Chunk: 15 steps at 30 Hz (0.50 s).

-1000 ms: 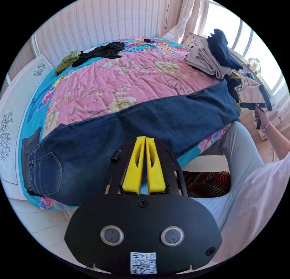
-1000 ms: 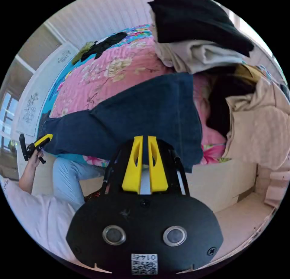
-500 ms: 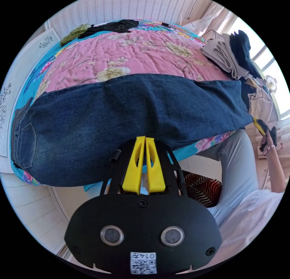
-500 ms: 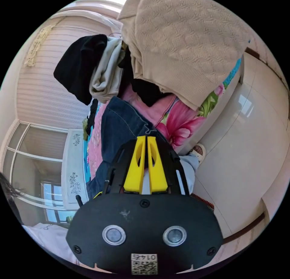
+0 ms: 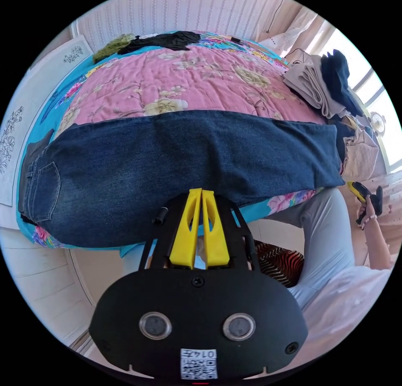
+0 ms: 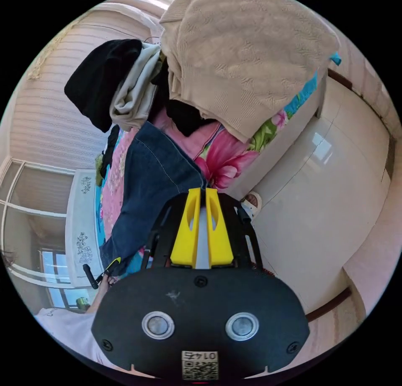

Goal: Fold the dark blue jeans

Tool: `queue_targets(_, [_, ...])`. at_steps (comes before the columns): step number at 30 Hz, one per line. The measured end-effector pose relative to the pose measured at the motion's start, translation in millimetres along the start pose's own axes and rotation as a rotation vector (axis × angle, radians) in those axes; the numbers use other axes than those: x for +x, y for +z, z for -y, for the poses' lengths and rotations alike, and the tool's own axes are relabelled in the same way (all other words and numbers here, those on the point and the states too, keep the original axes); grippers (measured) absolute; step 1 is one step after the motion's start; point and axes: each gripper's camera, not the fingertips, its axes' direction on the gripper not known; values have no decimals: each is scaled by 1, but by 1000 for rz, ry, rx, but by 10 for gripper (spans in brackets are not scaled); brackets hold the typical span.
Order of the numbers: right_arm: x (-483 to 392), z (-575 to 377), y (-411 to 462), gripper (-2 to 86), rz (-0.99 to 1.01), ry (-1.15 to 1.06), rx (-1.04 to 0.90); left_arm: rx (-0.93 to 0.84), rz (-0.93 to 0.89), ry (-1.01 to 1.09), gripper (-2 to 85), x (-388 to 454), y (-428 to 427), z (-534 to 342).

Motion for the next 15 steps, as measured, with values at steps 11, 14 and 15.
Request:
queue_targets(11, [-318,-11,61,-3,-249,-794,-250,132,41,-331,-9,-131,-59,-100])
queue_targets(14, [-421,-43,111,-3,-146,-980,-371,160,19,-354,-10,-151,-66,-113])
queue_targets(15, [-462,-60,129,-4,-116,-1060,-415,169,28,-343,-10,-153,-68,-115])
